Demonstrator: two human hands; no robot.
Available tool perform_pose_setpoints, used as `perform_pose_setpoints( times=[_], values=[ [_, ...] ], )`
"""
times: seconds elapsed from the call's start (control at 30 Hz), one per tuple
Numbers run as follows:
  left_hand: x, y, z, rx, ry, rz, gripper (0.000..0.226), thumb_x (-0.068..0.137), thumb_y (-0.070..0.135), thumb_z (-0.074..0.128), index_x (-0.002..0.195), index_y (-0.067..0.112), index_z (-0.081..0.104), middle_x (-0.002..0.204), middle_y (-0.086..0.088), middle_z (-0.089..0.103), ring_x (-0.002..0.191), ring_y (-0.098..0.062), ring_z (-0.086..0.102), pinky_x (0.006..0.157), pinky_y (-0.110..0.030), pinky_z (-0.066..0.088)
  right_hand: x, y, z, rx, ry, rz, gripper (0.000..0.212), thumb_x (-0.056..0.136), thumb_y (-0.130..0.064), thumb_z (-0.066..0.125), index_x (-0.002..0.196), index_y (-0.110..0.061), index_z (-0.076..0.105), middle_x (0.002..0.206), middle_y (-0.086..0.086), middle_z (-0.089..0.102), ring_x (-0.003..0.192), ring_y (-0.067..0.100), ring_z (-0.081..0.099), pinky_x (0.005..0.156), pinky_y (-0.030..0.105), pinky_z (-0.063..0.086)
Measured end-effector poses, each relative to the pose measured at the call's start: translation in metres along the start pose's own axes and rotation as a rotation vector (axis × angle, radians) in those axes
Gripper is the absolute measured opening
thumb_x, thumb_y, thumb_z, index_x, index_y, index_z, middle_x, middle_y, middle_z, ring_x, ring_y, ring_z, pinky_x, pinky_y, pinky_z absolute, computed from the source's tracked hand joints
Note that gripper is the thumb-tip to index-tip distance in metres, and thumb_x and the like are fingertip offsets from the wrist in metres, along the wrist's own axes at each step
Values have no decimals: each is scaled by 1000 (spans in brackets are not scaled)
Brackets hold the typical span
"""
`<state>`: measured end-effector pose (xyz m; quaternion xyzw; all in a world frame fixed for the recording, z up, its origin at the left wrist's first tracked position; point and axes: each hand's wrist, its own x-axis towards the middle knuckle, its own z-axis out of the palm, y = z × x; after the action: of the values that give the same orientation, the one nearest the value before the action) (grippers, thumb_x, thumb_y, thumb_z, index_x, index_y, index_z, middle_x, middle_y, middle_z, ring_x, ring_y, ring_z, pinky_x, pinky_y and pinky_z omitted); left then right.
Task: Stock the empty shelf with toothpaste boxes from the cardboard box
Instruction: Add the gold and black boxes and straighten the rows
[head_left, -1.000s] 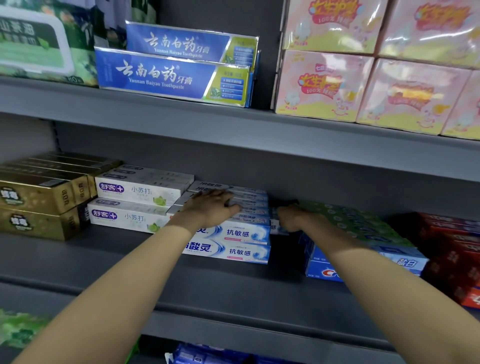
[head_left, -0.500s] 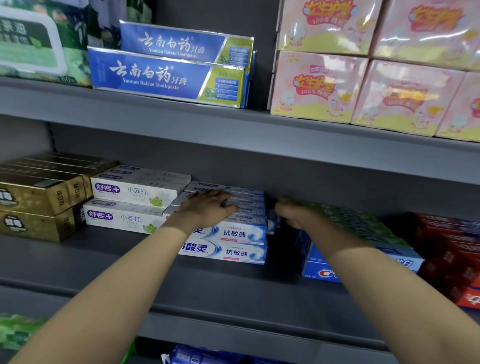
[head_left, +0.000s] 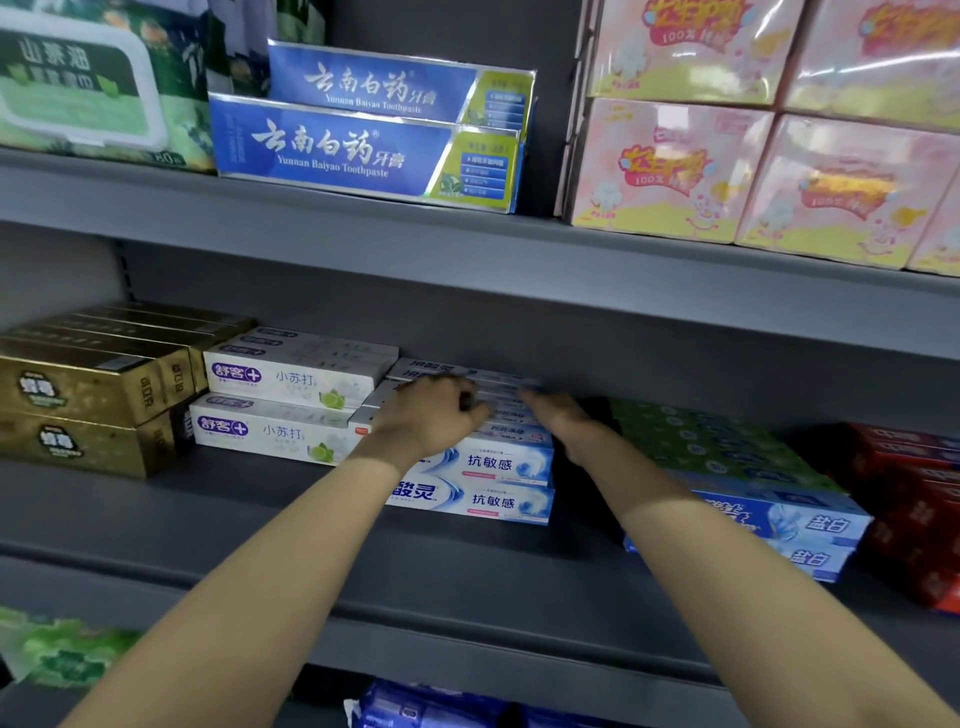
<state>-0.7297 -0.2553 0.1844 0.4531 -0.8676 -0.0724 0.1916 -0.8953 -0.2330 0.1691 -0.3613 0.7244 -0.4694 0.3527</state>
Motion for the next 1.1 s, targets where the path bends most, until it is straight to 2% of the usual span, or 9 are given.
perform_pose_setpoints(
  times=[0.1,0.2,0.33,0.47,0.7,0.8,0.9,1.0,1.1],
  values=[
    [-16,0,-1,86,421,6,28,92,34,44,105,23,67,105,-5,69,105,-24,58,94,-32,31,-11,14,-2,70,-1,-17,31,93,-28,54,114,-5,59,115,17,64,90,26,62,71,29,50],
    [-27,-23,1,-82,609,-174,27,92,27,50,113,15,62,119,-10,59,114,-30,48,95,-38,31,-23,29,1,210,8,8,21,89,-32,59,95,-12,63,116,17,64,104,32,61,93,41,48],
    [-36,-46,6,-709,534,-475,42,93,26,52,126,0,47,128,-20,48,118,-36,45,97,-38,36,-34,39,7,413,-11,73,24,87,-37,59,92,-14,63,94,13,68,84,31,64,89,45,49],
    [-41,-45,8,-1037,345,-526,38,97,31,43,124,7,53,113,-5,53,99,-22,47,86,-31,42,-39,39,13,501,-20,111,26,88,-41,54,87,-15,61,80,9,65,71,27,61,72,38,51],
    [-41,-61,7,-998,228,-444,40,94,22,48,132,11,51,126,-6,57,110,-24,53,56,-19,39,-45,29,17,493,5,125,28,91,-41,52,84,-16,62,86,9,66,75,27,62,82,43,51],
    [-45,-63,4,-1018,262,-443,42,94,23,52,134,11,47,126,-2,55,110,-19,52,76,-21,41,-52,25,17,478,67,79,30,92,-45,50,86,-18,62,99,9,67,88,28,64,90,45,49],
    [-55,-66,2,-1018,339,-384,39,95,24,52,131,10,47,124,-3,56,108,-14,49,83,-17,36,-61,25,17,474,145,-135,37,93,-45,50,112,-16,63,119,4,64,107,23,61,99,36,44],
    [-64,-73,1,-1019,210,-226,52,92,22,59,139,12,40,136,1,48,117,-12,46,74,-2,39,-84,31,19,34,157,-347,61,88,-40,60,142,-19,39,134,-3,45,125,14,43,105,28,34],
    [-65,-82,0,-717,23,-40,80,79,26,75,146,19,31,149,6,32,135,-11,34,100,-13,28,-93,37,22,-365,106,-376,90,75,-38,76,148,-23,26,156,4,12,144,19,19,114,30,21]
  ],
)
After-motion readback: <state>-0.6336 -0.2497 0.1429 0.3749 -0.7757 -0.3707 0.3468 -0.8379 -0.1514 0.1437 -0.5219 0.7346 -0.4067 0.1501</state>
